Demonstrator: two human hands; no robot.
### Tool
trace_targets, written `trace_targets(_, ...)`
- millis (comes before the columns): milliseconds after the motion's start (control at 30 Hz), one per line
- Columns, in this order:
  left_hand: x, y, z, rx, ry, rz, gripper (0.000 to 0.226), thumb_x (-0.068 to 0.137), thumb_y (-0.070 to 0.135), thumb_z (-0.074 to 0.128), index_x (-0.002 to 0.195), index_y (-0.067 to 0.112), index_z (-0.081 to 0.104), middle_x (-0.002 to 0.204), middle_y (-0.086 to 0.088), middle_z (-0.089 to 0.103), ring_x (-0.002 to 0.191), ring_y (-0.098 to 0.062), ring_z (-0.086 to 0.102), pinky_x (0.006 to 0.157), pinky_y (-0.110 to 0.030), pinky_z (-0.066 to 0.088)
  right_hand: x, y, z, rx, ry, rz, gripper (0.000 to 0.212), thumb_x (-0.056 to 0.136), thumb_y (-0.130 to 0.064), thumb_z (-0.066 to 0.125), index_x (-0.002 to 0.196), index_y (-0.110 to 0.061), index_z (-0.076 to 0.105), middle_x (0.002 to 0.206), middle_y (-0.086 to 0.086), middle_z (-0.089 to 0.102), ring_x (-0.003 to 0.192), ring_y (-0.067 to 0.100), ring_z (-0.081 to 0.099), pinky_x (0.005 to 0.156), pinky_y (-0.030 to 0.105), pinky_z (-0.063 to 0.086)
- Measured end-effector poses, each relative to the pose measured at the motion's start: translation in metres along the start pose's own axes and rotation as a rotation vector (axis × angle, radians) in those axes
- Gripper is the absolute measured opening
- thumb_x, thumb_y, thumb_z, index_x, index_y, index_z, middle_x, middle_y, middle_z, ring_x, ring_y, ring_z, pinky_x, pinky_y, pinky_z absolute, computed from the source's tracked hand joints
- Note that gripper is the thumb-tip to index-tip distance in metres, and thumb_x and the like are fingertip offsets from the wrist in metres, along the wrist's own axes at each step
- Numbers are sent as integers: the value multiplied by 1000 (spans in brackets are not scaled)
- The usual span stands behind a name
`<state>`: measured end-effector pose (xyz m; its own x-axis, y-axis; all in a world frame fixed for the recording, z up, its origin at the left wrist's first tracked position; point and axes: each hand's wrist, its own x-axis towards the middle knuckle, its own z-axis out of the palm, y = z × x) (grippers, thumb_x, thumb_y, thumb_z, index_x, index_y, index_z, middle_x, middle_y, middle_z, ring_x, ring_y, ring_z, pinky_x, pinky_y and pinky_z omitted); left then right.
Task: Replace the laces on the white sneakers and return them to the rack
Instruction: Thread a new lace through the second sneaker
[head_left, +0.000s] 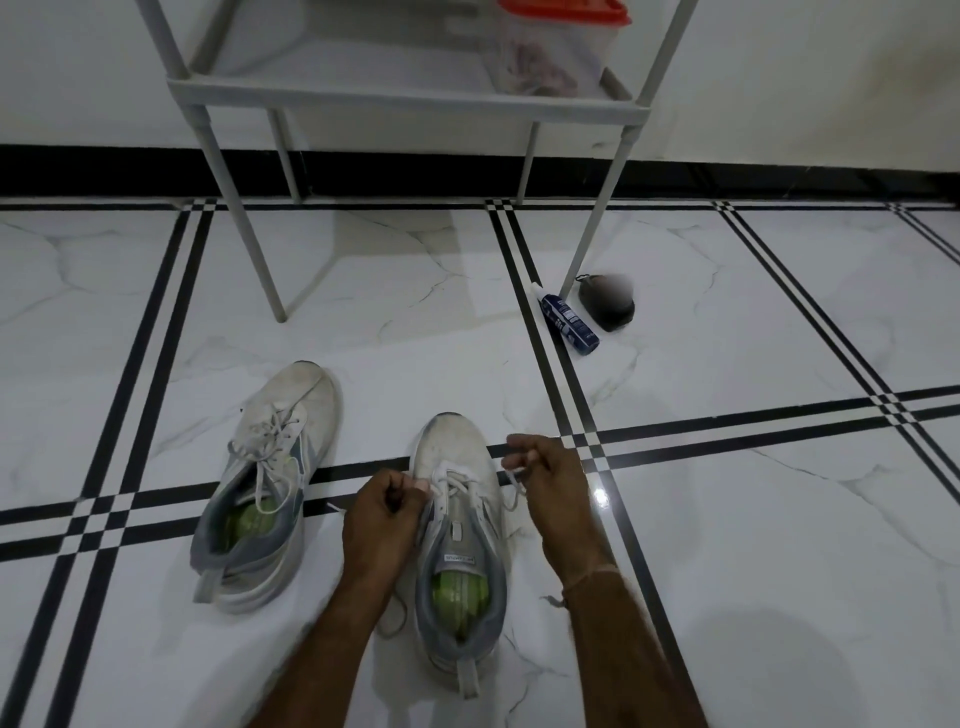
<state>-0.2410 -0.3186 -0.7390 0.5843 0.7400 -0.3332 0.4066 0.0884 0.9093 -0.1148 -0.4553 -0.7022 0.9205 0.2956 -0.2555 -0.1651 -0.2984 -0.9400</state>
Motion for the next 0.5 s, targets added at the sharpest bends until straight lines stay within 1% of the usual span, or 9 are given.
trace_targets(67, -1, 1, 0, 3, -6, -12, 28, 80, 49, 71, 79, 22, 64, 79, 1, 71, 82, -27, 68, 82, -54, 57, 0, 0, 1, -87, -24, -93, 26, 105, 3, 40, 108, -11, 61, 89, 15, 70, 83, 13, 70, 74, 19, 57)
trace_targets(100, -4, 2, 0, 24, 17, -1, 21, 83, 42, 75, 81, 25, 64, 85, 5, 71, 88, -25, 67, 84, -51, 56, 1, -1, 2, -121, -38, -126, 22, 103, 4, 41, 107, -10, 56, 88, 15, 70, 81, 13, 71, 77, 26, 60)
trace_targets(167, -10, 6, 0, 173, 127, 103, 25, 80, 47, 78, 88, 32, 61, 98, 11, 64, 99, -20, 60, 86, -42, 52, 4, -5, 2, -147, -39, -186, 17, 102, 1, 44, 101, -13, 54, 82, 6, 71, 81, 15, 72, 76, 35, 62)
trace_targets(233, -19, 12, 0, 265, 139, 191, 35, 74, 59, 75, 90, 34, 57, 98, 13, 59, 96, -14, 54, 80, -36, 47, 7, -10, 1, -191, -17, -252, 19, 101, -6, 52, 90, -20, 58, 76, -4, 72, 79, 14, 71, 70, 35, 62)
trace_targets(300, -23, 18, 0, 234, -33, 156, 40, 70, 61, 75, 89, 32, 56, 91, 12, 60, 88, -12, 58, 72, -32, 49, 8, -13, 3, -240, -39, -306, 22, 98, -9, 60, 82, -23, 64, 74, -5, 71, 75, 13, 69, 66, 32, 59)
trace_targets(333, -24, 21, 0, 243, -116, 131, 39, 69, 59, 77, 87, 31, 57, 88, 10, 61, 83, -12, 59, 69, -31, 50, 7, -12, 6, -228, -68, -301, 21, 97, -10, 64, 80, -22, 68, 73, -3, 71, 74, 13, 68, 65, 30, 56)
trace_targets(400, -23, 24, -1, 294, -189, 96, 33, 71, 48, 83, 85, 29, 60, 80, 7, 64, 75, -12, 62, 67, -28, 51, 6, -4, 11, -181, -127, -249, 17, 95, -6, 67, 84, -17, 76, 75, -1, 73, 76, 11, 69, 67, 22, 53)
trace_targets(467, -21, 28, -4, 296, -168, 49, 21, 74, 33, 84, 82, 28, 65, 75, 6, 69, 72, -8, 65, 68, -25, 50, 4, 7, 14, -170, -156, -208, 22, 96, 2, 62, 96, -12, 79, 85, 1, 76, 80, 5, 69, 73, 18, 52)
trace_targets(500, -20, 29, -6, 294, -149, 38, 15, 75, 28, 83, 81, 28, 68, 74, 7, 70, 73, -6, 66, 69, -23, 50, 3, 10, 15, -147, -178, -180, 25, 97, 6, 58, 101, -10, 78, 87, 6, 76, 79, 4, 68, 74, 19, 53)
